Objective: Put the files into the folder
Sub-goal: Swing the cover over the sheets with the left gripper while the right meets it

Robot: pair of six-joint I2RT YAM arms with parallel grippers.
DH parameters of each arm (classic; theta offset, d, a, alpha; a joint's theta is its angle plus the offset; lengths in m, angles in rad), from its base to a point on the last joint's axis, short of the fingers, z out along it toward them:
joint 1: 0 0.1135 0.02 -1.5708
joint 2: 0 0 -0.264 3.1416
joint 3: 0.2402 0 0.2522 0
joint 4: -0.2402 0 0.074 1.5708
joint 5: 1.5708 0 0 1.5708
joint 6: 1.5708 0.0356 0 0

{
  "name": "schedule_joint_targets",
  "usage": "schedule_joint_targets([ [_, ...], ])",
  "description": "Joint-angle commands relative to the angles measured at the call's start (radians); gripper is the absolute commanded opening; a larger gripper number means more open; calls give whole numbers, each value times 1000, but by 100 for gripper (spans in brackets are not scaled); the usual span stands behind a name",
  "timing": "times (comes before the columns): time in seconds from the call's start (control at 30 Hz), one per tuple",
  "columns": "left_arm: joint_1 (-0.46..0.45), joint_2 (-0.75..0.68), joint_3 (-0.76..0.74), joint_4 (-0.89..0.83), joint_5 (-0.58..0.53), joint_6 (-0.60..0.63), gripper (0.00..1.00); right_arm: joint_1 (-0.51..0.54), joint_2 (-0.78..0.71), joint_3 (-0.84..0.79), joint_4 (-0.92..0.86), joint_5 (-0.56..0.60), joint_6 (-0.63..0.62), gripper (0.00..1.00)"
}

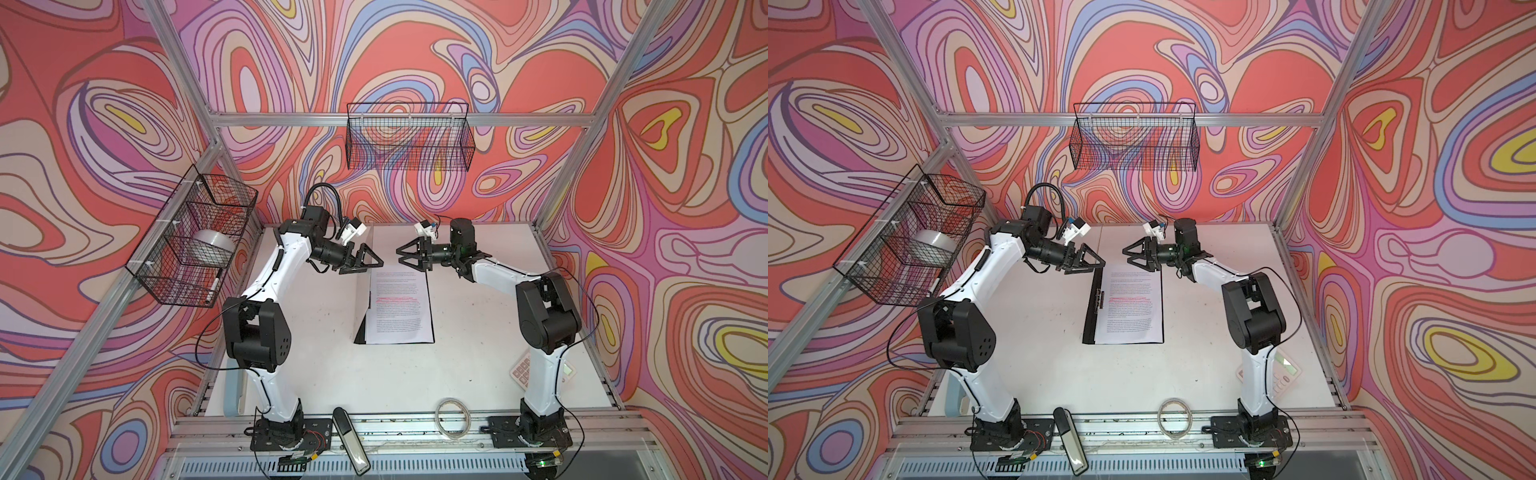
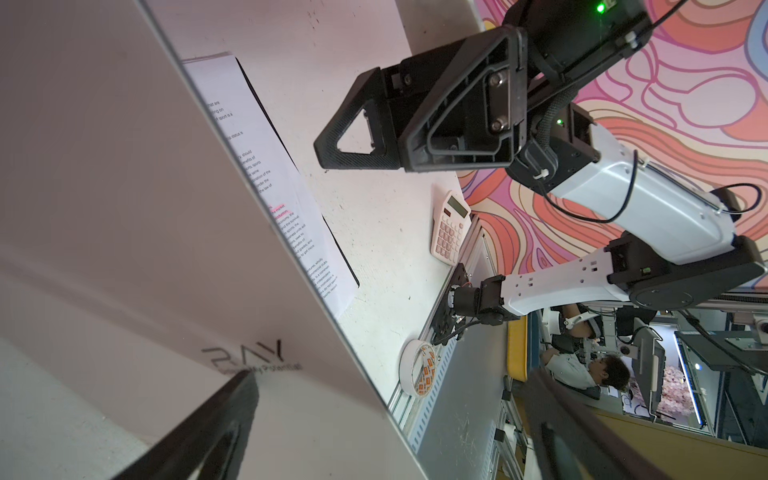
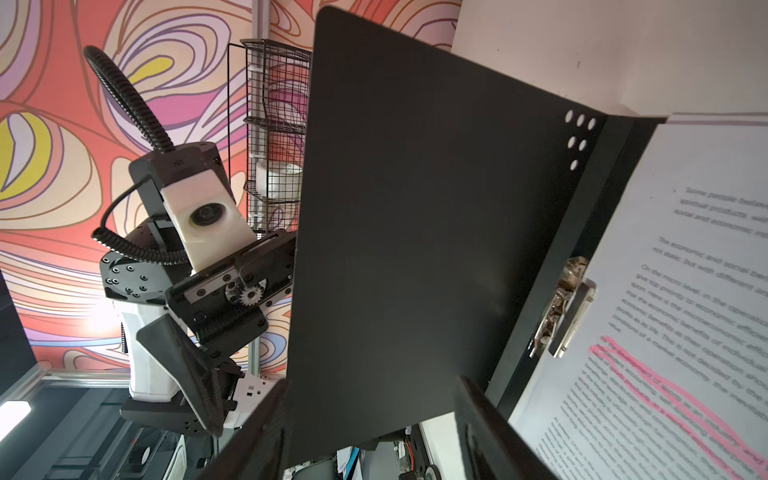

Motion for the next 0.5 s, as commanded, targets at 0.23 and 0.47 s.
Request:
schedule_joint_targets([
  [0.23, -74, 41, 47, -115, -2, 104, 100, 17, 46, -10, 235, -46, 172, 65],
  [0.47, -78, 14, 66, -79, -24, 73, 100, 20, 62, -10, 249, -49, 186, 68],
])
